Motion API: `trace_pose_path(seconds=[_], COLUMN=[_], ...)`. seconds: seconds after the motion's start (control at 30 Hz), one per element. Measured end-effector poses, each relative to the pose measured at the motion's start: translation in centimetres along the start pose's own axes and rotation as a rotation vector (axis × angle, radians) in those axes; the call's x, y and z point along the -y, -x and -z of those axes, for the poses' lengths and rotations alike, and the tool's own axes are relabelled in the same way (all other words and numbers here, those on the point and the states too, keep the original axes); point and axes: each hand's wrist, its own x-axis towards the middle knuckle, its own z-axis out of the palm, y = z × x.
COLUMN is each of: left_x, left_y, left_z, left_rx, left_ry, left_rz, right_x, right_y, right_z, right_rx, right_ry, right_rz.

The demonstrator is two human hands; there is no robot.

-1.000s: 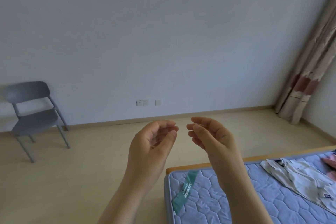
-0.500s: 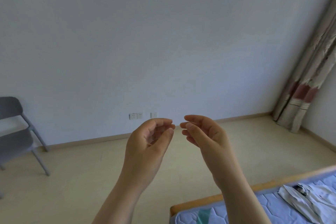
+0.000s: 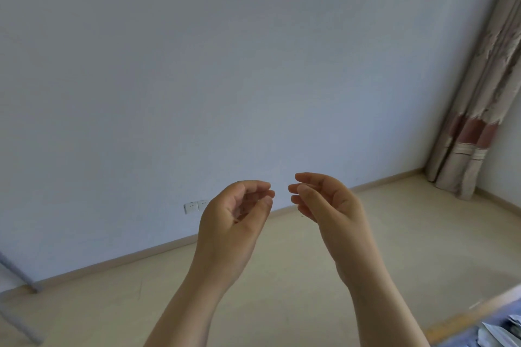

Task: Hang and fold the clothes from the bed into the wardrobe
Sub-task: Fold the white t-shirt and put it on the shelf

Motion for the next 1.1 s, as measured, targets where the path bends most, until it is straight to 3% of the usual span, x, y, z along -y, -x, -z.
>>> trace_pose_path(seconds=[0.43, 0.67, 1.1], left_x=[9.9, 12.7, 14.8], left_y=[-19.9, -31.3, -37.3], left_z=[-2.6, -5.1, -23.6], left_rx=[0.234, 0.442, 0.889], left_ry=[0.065, 0.112, 0.257], left_rz=[-0.013, -0.057, -0.100], right_x=[-7.6, -8.6, -10.0], right_y=[-16.2, -24.2, -28.3], right_z=[-2.1, -3.6, 9.8], right_rx=[-0.265, -0.491, -0.898], right_ry=[0.074, 0.171, 0.367], right_rz=[-0.045, 0.008, 0.056])
